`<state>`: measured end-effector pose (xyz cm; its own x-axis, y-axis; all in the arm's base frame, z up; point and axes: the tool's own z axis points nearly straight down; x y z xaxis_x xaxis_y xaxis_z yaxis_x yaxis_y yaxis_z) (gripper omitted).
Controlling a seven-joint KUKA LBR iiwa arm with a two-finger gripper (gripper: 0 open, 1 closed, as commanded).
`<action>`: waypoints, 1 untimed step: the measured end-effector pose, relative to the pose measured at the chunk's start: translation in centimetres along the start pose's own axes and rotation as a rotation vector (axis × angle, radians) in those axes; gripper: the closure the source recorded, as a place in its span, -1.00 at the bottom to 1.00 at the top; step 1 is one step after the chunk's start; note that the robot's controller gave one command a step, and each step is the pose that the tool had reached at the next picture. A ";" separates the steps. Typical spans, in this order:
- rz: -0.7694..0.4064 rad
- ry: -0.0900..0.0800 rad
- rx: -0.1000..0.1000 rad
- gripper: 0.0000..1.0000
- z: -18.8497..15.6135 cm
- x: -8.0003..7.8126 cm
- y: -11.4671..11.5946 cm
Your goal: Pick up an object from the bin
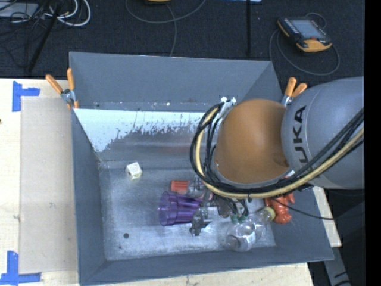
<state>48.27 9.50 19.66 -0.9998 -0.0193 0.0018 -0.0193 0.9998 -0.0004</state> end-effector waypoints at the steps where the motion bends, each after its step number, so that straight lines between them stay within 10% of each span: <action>1: 0.001 0.000 0.000 1.00 0.0 0.0 0.0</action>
Offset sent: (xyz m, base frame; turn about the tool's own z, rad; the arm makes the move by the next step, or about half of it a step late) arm 0.0181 0.0297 0.1014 -0.0068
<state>48.27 9.50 19.67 -0.9998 -0.0187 0.0018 -0.0187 0.9998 -0.0004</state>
